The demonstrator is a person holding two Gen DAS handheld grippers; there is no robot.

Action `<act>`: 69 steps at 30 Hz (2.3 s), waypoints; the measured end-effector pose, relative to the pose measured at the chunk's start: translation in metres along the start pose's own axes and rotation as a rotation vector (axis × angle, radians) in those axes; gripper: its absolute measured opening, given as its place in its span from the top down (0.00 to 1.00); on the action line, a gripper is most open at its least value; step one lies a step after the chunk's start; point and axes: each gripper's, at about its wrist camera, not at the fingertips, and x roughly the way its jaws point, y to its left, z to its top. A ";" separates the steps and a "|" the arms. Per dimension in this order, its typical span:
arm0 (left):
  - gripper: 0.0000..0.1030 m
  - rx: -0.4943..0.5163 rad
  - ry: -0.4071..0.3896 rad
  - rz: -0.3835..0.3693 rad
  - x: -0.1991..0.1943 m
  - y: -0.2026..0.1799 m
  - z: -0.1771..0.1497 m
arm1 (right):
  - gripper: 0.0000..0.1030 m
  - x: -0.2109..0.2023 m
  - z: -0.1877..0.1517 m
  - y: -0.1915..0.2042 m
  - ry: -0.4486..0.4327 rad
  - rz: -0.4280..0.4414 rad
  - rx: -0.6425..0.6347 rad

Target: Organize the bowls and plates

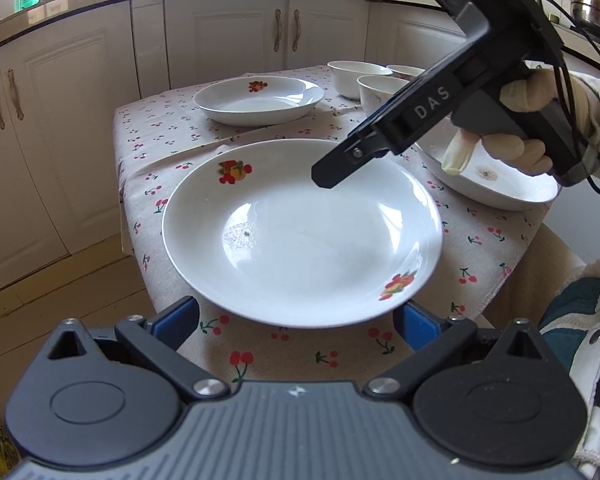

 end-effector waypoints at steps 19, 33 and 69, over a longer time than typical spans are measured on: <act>0.01 0.062 0.010 -0.034 0.005 0.002 0.004 | 0.40 0.021 0.015 -0.013 0.072 0.077 -0.006; 0.02 0.077 0.024 -0.030 0.006 0.001 0.007 | 0.40 0.022 0.016 -0.019 0.077 0.118 0.025; 0.02 0.148 -0.011 -0.092 0.059 0.007 0.050 | 0.40 0.017 0.026 -0.072 0.011 0.005 0.141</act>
